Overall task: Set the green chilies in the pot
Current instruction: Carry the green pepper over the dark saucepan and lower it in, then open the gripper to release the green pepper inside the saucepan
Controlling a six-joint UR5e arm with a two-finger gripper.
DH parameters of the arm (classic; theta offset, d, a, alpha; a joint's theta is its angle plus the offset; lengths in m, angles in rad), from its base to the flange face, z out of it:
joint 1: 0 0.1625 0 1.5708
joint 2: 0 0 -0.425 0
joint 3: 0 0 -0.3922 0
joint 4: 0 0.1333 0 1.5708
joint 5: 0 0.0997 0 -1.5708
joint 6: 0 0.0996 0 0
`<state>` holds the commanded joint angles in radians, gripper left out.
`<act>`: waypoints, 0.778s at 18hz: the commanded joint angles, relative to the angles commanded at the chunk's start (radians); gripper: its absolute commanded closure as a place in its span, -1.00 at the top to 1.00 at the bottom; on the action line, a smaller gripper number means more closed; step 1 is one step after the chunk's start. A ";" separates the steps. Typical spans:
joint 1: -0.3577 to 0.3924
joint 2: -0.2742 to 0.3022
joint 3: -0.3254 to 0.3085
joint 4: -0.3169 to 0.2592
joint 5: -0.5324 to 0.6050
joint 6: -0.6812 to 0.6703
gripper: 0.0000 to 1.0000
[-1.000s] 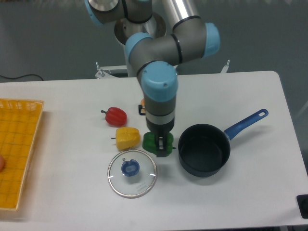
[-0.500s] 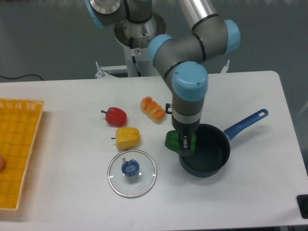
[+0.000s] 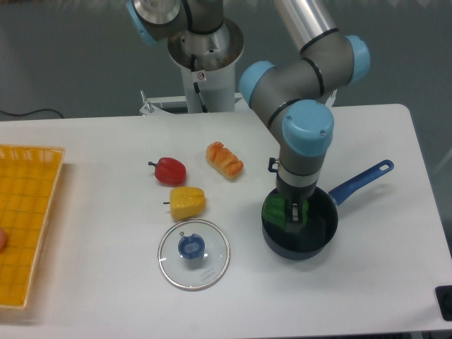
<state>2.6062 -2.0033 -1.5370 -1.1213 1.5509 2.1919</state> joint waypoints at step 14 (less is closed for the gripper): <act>0.005 -0.026 0.000 0.005 -0.002 0.003 0.23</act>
<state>2.6108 -2.0295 -1.5370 -1.1168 1.5493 2.1951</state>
